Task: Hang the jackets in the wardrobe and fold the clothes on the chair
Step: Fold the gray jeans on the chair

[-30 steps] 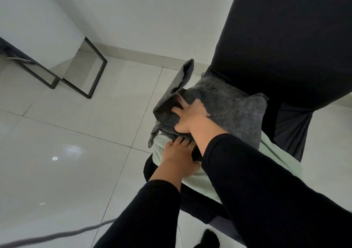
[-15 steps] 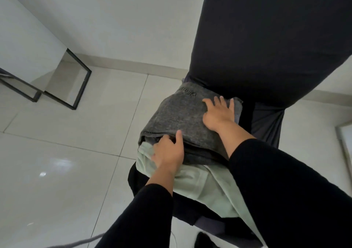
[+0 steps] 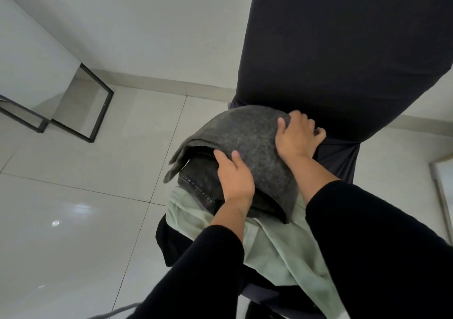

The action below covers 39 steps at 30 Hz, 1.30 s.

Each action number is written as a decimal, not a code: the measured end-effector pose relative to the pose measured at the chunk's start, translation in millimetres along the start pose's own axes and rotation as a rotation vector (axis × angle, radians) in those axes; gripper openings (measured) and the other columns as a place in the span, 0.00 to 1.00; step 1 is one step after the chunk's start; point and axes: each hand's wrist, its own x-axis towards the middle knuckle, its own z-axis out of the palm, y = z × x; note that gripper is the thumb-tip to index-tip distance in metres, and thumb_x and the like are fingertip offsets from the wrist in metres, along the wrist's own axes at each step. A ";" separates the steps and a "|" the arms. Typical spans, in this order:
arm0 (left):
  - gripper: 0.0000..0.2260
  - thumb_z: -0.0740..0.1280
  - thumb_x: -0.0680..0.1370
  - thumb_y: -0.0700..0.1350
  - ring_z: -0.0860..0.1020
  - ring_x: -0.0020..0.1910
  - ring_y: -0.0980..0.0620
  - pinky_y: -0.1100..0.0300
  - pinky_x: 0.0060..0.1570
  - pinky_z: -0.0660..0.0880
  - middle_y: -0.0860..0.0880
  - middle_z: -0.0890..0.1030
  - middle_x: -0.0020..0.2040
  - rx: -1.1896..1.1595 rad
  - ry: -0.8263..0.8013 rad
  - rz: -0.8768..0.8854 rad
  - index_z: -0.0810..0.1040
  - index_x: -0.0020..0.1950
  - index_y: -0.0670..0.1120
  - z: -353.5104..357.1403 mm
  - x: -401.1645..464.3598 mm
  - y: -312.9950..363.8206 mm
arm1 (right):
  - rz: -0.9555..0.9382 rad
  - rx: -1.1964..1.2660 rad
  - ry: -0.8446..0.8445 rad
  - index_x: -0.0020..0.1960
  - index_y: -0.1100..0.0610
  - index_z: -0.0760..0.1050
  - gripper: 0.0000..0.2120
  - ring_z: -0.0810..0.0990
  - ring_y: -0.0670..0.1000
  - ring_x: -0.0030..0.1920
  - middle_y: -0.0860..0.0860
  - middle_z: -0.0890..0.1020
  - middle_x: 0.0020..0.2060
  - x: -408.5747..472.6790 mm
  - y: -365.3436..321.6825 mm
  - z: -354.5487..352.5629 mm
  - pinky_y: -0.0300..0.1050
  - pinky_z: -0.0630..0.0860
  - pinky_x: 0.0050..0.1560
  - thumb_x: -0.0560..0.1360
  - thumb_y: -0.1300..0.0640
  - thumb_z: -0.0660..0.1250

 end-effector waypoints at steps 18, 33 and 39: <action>0.13 0.59 0.80 0.45 0.77 0.53 0.43 0.53 0.47 0.72 0.44 0.77 0.58 0.611 -0.037 0.047 0.64 0.63 0.43 -21.9 1.6 -43.1 | 0.788 0.755 -0.340 0.68 0.58 0.66 0.32 0.75 0.61 0.60 0.56 0.76 0.62 -79.3 49.7 -10.0 0.55 0.73 0.60 0.73 0.39 0.66; 0.40 0.65 0.73 0.42 0.67 0.68 0.48 0.50 0.63 0.67 0.59 0.53 0.77 1.408 -0.247 0.594 0.46 0.77 0.58 -68.9 26.4 -21.4 | 0.482 0.950 0.001 0.61 0.59 0.72 0.15 0.72 0.48 0.50 0.50 0.76 0.52 -72.8 22.3 -59.0 0.40 0.69 0.50 0.77 0.56 0.66; 0.29 0.53 0.78 0.36 0.72 0.66 0.49 0.56 0.57 0.72 0.58 0.66 0.73 1.229 -0.150 0.464 0.60 0.74 0.62 -70.5 21.2 -4.0 | 0.408 0.998 -0.104 0.64 0.54 0.69 0.14 0.76 0.53 0.56 0.50 0.76 0.54 -66.1 6.9 -72.2 0.48 0.72 0.59 0.79 0.55 0.62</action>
